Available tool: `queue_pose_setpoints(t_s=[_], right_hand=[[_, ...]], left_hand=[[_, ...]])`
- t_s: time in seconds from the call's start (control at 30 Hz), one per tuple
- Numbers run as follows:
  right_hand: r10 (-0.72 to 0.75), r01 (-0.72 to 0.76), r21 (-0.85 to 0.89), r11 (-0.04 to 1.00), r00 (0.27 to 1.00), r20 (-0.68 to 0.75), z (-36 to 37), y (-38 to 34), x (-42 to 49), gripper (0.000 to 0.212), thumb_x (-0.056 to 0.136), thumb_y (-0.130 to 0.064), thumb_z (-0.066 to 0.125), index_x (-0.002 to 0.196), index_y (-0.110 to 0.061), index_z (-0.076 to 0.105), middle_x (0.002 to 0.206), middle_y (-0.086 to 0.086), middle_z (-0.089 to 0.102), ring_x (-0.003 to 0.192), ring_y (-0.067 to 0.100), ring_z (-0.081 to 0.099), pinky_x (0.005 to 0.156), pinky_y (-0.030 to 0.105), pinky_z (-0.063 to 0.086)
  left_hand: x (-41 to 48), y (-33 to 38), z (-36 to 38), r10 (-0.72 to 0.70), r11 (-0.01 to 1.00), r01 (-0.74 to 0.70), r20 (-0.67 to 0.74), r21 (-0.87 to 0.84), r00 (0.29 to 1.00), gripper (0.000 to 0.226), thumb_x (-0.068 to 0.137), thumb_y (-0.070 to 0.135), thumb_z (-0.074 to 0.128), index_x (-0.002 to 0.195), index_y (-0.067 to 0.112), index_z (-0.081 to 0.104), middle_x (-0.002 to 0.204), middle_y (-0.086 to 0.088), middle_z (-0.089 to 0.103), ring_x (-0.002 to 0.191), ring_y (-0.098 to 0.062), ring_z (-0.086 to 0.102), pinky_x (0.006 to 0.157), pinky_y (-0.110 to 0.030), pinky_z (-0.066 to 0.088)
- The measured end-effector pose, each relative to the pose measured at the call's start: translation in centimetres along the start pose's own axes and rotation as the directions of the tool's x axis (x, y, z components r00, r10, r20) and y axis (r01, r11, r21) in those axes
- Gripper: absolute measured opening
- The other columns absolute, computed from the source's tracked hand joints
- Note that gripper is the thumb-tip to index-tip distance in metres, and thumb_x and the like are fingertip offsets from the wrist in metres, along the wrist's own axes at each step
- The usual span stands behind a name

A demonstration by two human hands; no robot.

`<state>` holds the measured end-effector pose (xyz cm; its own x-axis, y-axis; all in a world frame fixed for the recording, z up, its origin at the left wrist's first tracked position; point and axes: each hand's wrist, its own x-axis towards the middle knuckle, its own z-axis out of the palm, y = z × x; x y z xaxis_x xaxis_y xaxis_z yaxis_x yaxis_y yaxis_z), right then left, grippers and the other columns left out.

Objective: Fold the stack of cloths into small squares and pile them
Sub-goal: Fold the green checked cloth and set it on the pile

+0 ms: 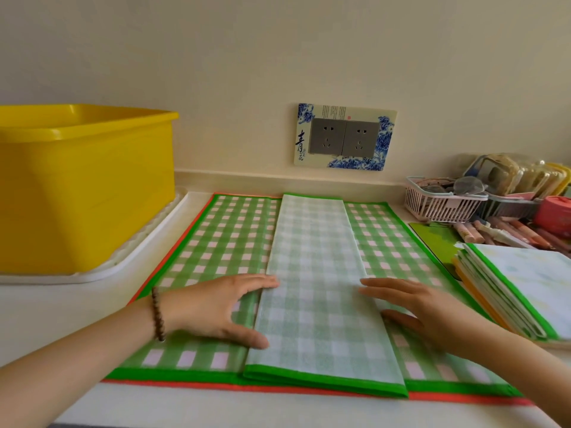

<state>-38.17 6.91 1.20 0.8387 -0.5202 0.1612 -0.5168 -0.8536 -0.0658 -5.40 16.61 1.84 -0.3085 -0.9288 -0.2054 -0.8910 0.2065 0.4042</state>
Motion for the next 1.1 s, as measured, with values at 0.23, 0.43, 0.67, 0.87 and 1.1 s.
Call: queue_pose_setpoints(t_s=[0.23,0.43,0.67,0.87,1.1], right_hand=[[-0.271,0.253,-0.28,0.926,0.962,-0.028,0.6,1.1,0.1,0.076,0.076,-0.013,0.076,0.141,-0.023,0.039,0.137,-0.003,0.052,0.118,0.014,0.058,0.091,0.033,0.053],[-0.236,0.215,-0.242,0.946,0.97,-0.062,1.0,0.8,1.5,0.055,0.084,-0.024,0.057,0.137,-0.029,0.042,0.134,-0.006,0.055,0.115,0.013,0.059,0.091,0.029,0.052],[-0.039,0.042,0.02,0.999,0.99,-0.136,1.3,0.4,2.0,0.04,0.088,-0.037,0.042,0.123,-0.03,0.06,0.122,-0.011,0.063,0.11,0.004,0.057,0.096,0.003,0.031],[0.279,-0.216,0.351,0.911,0.95,-0.139,1.1,0.4,3.3,0.019,0.091,-0.017,0.058,0.099,-0.035,0.059,0.099,-0.013,0.066,0.072,-0.004,0.059,0.063,0.0,0.039],[0.527,-0.335,0.672,0.661,0.844,-0.097,1.4,1.6,6.2,0.026,0.091,-0.034,0.053,0.085,-0.011,0.063,0.079,0.009,0.07,0.059,0.016,0.064,0.057,0.029,0.054]], left_hand=[[-0.3,0.4,0.0,-0.022,0.984,-0.008,0.169,0.177,0.985,0.114,0.07,0.067,0.064,0.147,0.036,-0.015,0.149,0.026,-0.024,0.136,0.005,-0.022,0.111,-0.02,-0.012],[-0.3,0.4,0.1,-0.032,0.984,0.002,0.165,0.176,0.986,0.117,0.061,0.074,0.055,0.148,0.035,-0.013,0.15,0.025,-0.023,0.137,0.004,-0.021,0.111,-0.022,-0.011],[0.6,-0.1,0.0,-0.001,0.991,-0.012,-0.094,-0.137,0.996,0.098,0.06,0.088,0.02,0.143,0.036,0.032,0.151,0.022,0.024,0.127,0.017,0.018,0.104,-0.006,0.015],[1.4,-0.1,-1.1,-0.167,0.924,0.084,-0.197,-0.373,0.966,0.114,0.056,0.091,-0.006,0.136,0.028,0.045,0.139,0.011,0.042,0.117,-0.006,0.042,0.092,-0.015,0.026],[4.1,-0.5,-1.3,-0.325,0.762,0.088,-0.262,-0.641,0.908,0.09,0.079,0.074,-0.001,0.114,0.02,0.062,0.104,-0.001,0.068,0.093,-0.009,0.059,0.084,-0.024,0.035]])
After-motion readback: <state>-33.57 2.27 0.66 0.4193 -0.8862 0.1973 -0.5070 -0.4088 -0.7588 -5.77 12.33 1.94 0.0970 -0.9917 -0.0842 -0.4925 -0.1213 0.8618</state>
